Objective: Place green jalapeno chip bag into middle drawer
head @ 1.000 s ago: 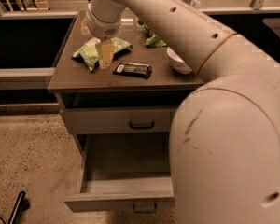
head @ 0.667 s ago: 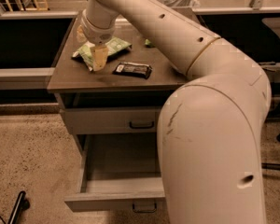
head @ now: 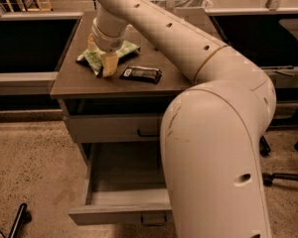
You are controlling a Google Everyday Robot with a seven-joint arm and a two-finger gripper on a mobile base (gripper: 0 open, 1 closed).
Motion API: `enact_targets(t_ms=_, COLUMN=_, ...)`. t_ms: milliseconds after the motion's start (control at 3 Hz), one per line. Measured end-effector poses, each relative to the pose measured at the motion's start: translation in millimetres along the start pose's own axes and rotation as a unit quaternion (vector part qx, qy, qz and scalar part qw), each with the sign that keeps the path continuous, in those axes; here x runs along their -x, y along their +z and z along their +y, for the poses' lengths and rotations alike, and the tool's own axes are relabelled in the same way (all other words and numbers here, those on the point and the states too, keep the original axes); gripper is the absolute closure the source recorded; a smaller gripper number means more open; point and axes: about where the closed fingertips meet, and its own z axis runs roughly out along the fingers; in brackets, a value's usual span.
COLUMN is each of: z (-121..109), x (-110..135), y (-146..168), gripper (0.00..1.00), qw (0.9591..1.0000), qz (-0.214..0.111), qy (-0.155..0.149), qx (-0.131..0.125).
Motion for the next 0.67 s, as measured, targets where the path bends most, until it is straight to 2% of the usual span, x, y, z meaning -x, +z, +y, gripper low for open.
enact_targets(t_ms=333, z=4.8, x=-9.0, y=5.1, gripper=0.51, qw=1.0, qz=0.004, qy=0.001, qx=-0.003)
enact_targets(t_ms=667, z=7.6, x=-6.6, y=-6.5, gripper=0.75, qw=0.9996, qz=-0.015, qy=0.004, qx=-0.022)
